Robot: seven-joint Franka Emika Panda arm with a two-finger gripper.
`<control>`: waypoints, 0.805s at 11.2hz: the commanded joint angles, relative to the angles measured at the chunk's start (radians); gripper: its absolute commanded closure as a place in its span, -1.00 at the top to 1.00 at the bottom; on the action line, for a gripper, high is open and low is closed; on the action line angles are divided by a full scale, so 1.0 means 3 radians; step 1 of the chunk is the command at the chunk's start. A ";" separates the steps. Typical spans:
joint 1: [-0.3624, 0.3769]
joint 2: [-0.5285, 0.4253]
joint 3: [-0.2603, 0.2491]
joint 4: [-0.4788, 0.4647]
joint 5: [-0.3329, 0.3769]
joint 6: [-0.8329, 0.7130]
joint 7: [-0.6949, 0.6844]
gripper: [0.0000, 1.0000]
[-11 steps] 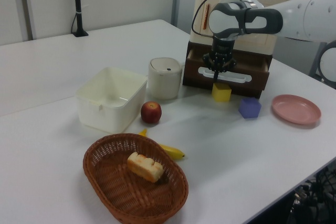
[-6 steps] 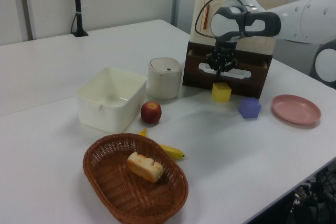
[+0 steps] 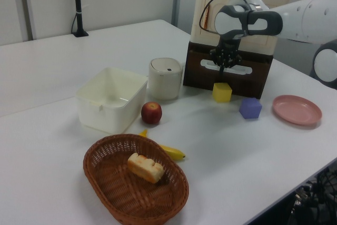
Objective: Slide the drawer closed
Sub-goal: 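Push the drawer front with the gripper into the wooden cabinet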
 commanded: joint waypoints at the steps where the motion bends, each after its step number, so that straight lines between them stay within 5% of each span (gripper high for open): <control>1: -0.0028 0.0095 -0.0024 0.0161 -0.0034 0.0112 0.0024 -1.00; 9: -0.0058 0.0141 -0.0019 0.0171 -0.0029 0.0414 0.0030 -1.00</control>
